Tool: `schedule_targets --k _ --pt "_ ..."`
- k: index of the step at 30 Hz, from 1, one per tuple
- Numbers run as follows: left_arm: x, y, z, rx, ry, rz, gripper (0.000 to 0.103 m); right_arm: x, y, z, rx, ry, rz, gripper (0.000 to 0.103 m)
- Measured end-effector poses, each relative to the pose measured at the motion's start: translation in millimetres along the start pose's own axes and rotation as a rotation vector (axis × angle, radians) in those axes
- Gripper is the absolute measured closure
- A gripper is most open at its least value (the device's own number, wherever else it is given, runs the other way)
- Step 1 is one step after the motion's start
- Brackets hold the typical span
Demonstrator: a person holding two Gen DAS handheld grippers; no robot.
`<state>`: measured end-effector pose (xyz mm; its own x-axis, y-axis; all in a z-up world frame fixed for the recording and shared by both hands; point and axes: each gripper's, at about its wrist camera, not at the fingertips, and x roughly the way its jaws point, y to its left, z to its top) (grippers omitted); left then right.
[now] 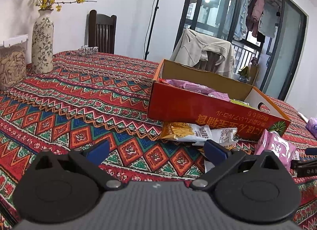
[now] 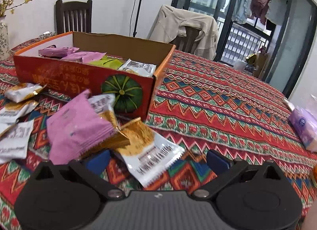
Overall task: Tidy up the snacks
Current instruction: 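Return the right gripper to the pile and grasp the white cracker packet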
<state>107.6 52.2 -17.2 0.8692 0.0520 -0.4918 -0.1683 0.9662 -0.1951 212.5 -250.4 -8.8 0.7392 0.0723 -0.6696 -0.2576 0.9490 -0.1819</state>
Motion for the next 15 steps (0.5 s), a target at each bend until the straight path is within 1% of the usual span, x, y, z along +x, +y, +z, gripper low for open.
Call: schedule_targets --k 5,9,11,15 --pt "1 3 0 -0.013 0.009 -0.009 0.0 9 -4 2 0.003 -0.018 0.078 0.0" --pt "2 4 1 -0.02 0.013 -0.014 0.0 16 -13 2 0.054 -0.026 0.154 0.0" --pt "3 4 1 -0.02 0.013 -0.014 0.0 19 -19 3 0.082 -0.014 0.193 0.0" --pt "3 4 1 -0.024 0.015 -0.012 0.0 20 -17 3 0.059 -0.019 0.218 0.0"
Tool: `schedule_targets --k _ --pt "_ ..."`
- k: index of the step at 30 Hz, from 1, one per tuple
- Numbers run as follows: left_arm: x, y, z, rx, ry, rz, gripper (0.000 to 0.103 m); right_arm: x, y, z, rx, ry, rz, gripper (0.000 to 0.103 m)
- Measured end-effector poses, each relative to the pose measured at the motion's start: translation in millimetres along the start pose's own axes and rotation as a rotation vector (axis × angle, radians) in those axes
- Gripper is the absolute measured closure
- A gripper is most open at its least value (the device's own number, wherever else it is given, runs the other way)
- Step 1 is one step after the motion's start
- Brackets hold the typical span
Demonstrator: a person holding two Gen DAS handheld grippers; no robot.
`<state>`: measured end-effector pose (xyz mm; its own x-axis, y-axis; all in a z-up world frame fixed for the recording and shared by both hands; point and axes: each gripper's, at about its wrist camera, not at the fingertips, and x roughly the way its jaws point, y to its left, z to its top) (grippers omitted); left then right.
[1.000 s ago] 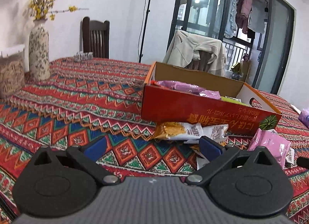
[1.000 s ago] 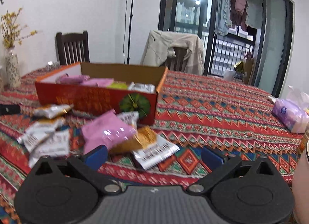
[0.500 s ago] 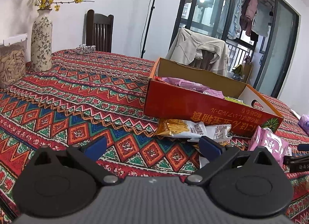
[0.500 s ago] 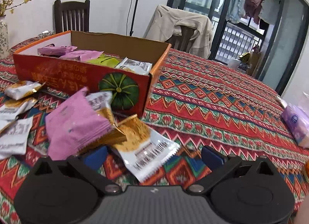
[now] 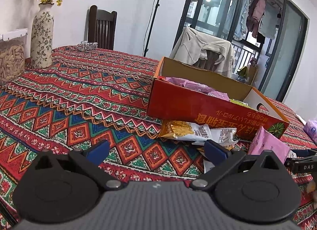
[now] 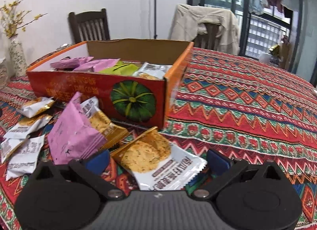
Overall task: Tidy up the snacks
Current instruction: 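Return the right gripper to the pile and grasp the white cracker packet, then lift the white cracker packet with the right gripper while the left hovers near the box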
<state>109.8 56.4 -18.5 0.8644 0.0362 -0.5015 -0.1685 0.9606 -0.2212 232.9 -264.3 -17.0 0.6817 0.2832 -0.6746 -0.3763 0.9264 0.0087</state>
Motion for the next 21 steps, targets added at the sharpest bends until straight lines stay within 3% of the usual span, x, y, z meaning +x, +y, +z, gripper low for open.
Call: schedule_targets --k 10,16,21 --pt "0 1 0 -0.011 0.004 -0.003 0.0 -23 18 -13 -0.052 -0.05 0.017 0.039" --pt "0 3 0 -0.019 0.002 -0.006 0.0 -39 34 -24 -0.094 -0.072 -0.04 0.043" --pt "0 4 0 -0.024 0.003 -0.007 0.0 -51 31 -32 -0.04 -0.091 -0.117 0.044"
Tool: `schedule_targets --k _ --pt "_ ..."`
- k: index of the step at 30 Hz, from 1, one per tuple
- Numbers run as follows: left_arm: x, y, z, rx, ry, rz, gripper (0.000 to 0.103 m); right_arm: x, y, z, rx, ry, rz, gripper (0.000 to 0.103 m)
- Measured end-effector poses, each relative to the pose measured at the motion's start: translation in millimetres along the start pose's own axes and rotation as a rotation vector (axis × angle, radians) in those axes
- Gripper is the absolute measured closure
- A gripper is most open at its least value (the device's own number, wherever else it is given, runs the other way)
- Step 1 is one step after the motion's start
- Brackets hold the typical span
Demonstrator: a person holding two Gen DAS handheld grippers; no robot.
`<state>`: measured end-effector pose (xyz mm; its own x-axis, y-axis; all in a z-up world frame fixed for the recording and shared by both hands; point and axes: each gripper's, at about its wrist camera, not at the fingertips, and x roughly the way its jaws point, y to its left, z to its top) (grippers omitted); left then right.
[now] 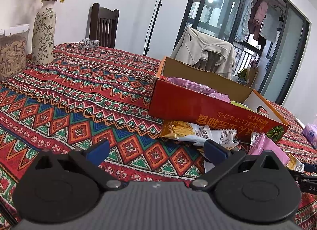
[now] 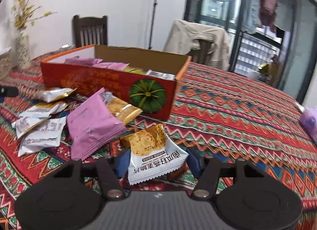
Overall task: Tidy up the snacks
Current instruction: 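Lift the white cracker packet with the right gripper while the left hovers near the box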
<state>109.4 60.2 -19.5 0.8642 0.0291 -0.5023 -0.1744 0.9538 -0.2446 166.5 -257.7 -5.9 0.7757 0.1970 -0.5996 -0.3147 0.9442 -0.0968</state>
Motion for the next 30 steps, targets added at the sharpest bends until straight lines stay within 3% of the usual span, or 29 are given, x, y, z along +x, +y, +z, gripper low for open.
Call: schedule_targets --k 11,19,23,25,30 --pt "2 -4 2 0.018 0.022 0.018 0.0 -18 -26 -7 0.188 -0.107 -0.078 0.044" --pt "5 -33 25 0.1 0.035 0.004 0.0 -19 -41 -10 0.264 -0.125 -0.069 0.044" --pt "26 -49 41 0.136 0.085 0.019 0.0 -21 -43 -12 0.279 -0.132 -0.067 0.044" --pt "44 -54 45 0.131 0.122 0.051 0.0 -21 -45 -13 0.291 -0.133 -0.065 0.044" --pt "78 -58 44 0.107 0.192 0.049 0.0 -22 -48 -14 0.317 -0.139 -0.062 0.044"
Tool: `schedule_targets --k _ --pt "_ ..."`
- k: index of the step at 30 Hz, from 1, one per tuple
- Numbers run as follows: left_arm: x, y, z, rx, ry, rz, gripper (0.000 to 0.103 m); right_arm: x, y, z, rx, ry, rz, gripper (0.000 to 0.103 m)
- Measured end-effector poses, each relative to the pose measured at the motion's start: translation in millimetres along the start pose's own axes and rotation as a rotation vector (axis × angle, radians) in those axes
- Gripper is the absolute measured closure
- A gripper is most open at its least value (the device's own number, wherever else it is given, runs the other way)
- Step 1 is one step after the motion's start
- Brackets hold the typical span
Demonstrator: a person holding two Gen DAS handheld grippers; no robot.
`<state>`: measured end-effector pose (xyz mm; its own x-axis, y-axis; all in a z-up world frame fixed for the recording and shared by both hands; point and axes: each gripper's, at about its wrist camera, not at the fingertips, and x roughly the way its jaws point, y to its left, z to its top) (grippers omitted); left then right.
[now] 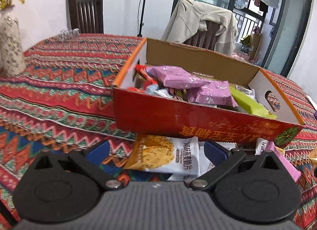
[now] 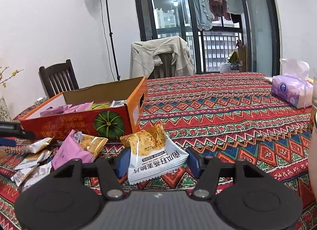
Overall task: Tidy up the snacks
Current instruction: 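Lift the white cracker packet with the right gripper while the left hovers near the box, then carry the cracker packets over the box with both grippers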
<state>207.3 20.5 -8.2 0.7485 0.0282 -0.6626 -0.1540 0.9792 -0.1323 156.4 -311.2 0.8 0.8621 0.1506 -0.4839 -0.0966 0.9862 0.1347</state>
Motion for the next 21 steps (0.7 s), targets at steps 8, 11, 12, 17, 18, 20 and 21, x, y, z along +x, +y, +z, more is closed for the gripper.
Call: schedule_targets --k 8,11,12,17,18,20,21 --pt "15 4 -10 0.01 0.018 0.057 0.004 2 -3 0 0.017 0.004 0.012 0.044" --pt "11 3 -13 0.036 0.008 0.082 0.018 1 -5 -1 0.022 0.002 0.014 0.044" --pt "10 2 -14 0.051 0.005 0.092 0.023 1 -5 -1 0.022 0.002 0.014 0.044" --pt "5 2 -18 0.096 -0.001 0.1 0.032 1 -5 -1 0.022 0.001 0.014 0.044" --pt "4 3 -18 0.097 -0.003 0.097 0.034 1 -5 -1 0.024 0.0 0.014 0.043" --pt "1 5 -20 0.099 -0.007 0.094 0.037 1 -6 0 0.026 -0.001 0.014 0.043" --pt "-1 6 -21 0.097 -0.01 0.095 0.04 1 -6 0 0.027 -0.002 0.014 0.043"
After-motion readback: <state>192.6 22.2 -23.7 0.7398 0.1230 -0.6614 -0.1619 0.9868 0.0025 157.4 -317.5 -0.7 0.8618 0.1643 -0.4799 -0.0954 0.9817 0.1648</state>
